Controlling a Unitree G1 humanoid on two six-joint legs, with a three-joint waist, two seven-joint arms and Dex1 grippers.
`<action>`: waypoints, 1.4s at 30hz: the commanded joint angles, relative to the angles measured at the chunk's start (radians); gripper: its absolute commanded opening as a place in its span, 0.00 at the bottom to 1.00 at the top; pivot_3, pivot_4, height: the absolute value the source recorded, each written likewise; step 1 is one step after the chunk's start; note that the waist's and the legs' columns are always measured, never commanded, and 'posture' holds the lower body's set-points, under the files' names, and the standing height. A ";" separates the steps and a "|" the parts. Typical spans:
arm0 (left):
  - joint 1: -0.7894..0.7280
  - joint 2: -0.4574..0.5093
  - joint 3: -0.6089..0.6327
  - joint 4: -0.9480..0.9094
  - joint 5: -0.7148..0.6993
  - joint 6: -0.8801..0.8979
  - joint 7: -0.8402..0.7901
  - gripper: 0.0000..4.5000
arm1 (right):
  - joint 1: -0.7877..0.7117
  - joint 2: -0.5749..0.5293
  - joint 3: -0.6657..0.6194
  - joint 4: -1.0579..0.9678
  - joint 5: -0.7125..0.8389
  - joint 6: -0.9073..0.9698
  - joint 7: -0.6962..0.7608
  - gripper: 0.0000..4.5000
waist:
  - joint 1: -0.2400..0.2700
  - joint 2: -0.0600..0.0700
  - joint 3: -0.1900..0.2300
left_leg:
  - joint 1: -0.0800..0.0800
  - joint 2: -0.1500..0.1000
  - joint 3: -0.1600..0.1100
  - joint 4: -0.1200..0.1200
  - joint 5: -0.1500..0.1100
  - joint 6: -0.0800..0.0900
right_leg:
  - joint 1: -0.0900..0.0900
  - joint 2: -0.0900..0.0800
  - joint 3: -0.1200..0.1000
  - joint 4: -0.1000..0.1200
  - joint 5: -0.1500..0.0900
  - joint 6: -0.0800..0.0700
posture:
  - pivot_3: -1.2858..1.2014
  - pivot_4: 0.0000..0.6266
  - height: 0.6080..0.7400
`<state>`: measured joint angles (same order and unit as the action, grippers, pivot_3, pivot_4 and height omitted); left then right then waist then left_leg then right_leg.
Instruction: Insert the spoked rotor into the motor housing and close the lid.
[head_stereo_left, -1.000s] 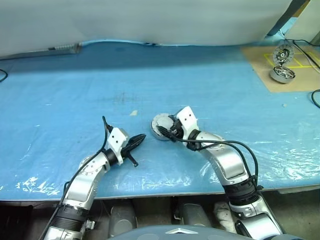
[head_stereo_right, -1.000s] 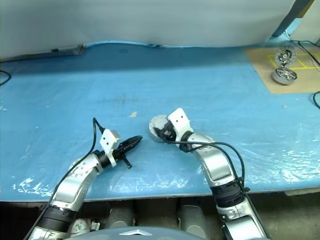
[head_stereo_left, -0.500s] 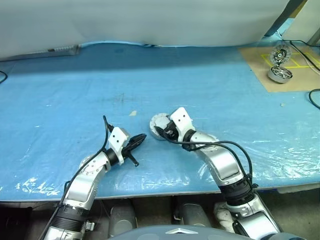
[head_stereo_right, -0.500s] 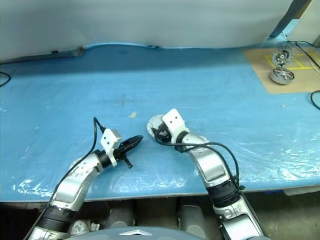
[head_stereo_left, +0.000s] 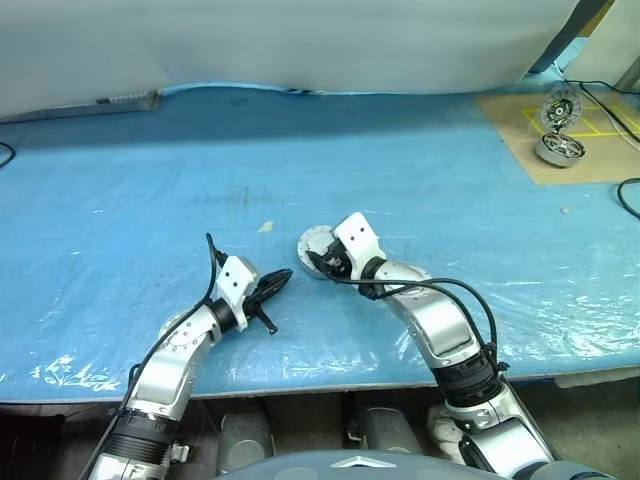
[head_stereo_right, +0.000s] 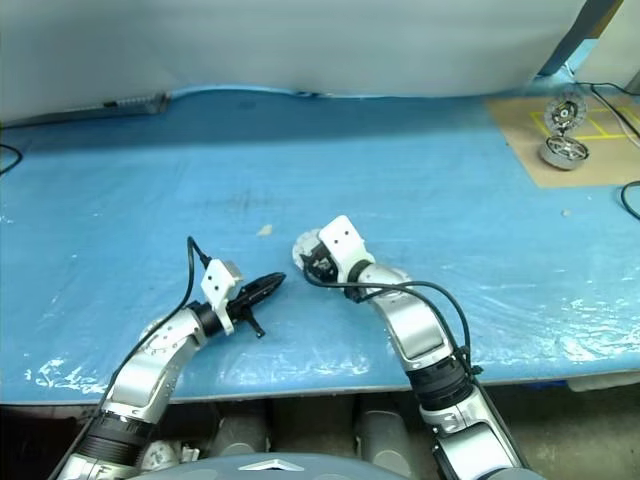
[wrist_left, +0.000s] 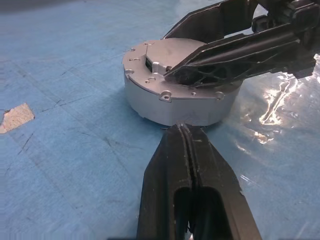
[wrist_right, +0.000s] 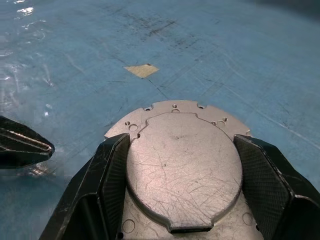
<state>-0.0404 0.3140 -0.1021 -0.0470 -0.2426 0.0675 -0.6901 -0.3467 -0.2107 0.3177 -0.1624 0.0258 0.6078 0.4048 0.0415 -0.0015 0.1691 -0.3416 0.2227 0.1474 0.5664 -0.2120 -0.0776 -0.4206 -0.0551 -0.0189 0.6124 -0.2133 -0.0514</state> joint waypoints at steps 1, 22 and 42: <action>-0.078 -0.009 0.074 -0.012 -0.043 0.125 0.085 0.00 | 0.042 -0.023 0.005 0.058 -0.004 -0.002 0.024 0.66 | 0.002 0.000 0.000 | 0.000 0.000 0.000 0.000 0.000 0.000 | 0.000 0.000 0.000 0.000 0.000 0.000 | 0.52 0.24 1.00; -0.560 0.035 0.079 0.253 -0.282 0.774 -0.033 0.00 | 0.033 -0.006 0.007 0.103 -0.014 -0.027 0.027 0.66 | 0.003 0.000 -0.002 | 0.000 -0.001 0.000 0.003 0.000 0.000 | 0.001 0.000 0.000 0.002 0.000 0.000 | 0.52 0.24 1.00; -0.583 -0.020 -0.014 0.309 -0.170 0.729 -0.062 0.00 | 0.032 -0.004 0.005 0.097 -0.008 -0.029 0.034 0.66 | 0.002 0.000 -0.003 | 0.008 -0.001 0.000 -0.003 0.000 0.000 | 0.011 0.000 0.000 -0.006 0.000 0.002 | 0.52 0.24 1.00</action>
<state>-0.6224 0.3022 -0.0905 0.2630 -0.4189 0.7790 -0.7440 -0.3396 -0.2120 0.3039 -0.1171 0.0266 0.5510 0.4334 0.0440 -0.0020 0.1665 -0.3331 0.2216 0.1471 0.5635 -0.2120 -0.0778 -0.4090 -0.0557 -0.0191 0.6058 -0.2156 -0.0459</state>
